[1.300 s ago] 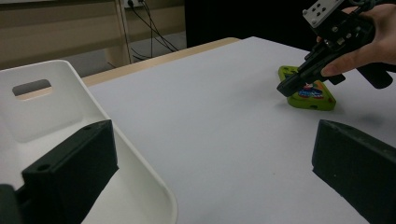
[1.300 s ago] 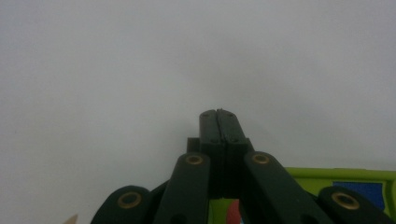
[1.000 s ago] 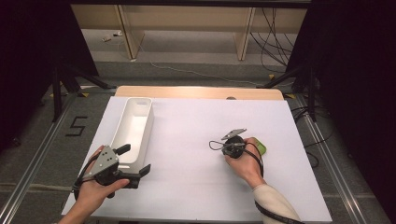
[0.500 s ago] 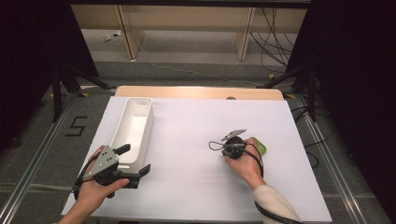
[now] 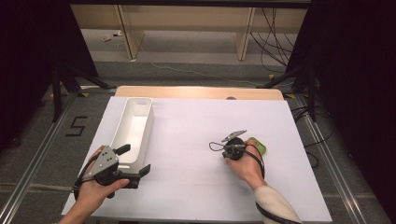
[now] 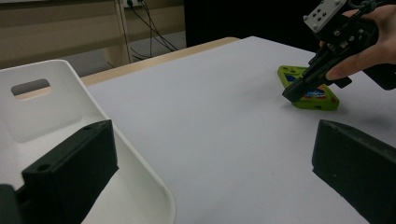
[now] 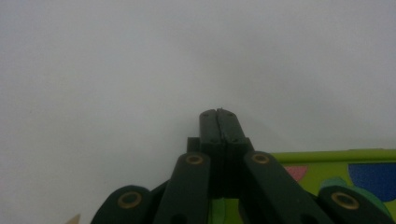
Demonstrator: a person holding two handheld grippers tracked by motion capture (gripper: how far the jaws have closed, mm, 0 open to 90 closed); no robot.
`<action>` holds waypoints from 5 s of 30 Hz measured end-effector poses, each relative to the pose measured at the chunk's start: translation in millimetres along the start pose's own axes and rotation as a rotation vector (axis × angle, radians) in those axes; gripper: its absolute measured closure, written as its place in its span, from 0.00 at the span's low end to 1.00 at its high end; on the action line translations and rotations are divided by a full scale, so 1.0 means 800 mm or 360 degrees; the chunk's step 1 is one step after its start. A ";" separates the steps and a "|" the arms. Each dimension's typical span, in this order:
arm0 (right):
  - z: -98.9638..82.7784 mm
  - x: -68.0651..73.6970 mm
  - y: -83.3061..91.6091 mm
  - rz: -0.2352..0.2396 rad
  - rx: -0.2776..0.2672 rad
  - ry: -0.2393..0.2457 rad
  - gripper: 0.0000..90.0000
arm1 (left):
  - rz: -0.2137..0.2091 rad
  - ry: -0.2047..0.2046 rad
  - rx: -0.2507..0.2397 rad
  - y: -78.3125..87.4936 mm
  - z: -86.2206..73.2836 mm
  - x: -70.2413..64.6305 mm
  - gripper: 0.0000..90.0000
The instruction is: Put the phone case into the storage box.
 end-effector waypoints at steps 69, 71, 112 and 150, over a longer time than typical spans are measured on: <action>-0.120 -0.049 0.088 0.0005 0.0143 -0.0219 1.00 | -0.0002 -0.0003 0.0003 0.000 0.000 -0.001 0.00; -0.125 -0.052 0.090 -0.0003 0.0145 -0.0234 1.00 | -0.0003 -0.0001 0.0003 0.000 0.000 -0.002 0.00; -0.104 -0.101 0.160 -0.0267 -0.0505 -0.0299 0.09 | -0.0002 -0.0002 0.0010 -0.004 0.003 -0.001 0.00; -0.067 -0.123 0.088 -0.0238 0.0294 -0.0236 0.05 | -0.0020 -0.0005 -0.0003 -0.001 0.003 -0.002 0.00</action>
Point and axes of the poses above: each handheld gripper's, and its own axes: y roughly backward along the jaws, z roughly out of its top, x roughly to its left, the point moved 4 cm from there along -y, roughly forward along the jaws, and after that the axes turned 3 degrees about z, right-handed, at the moved point
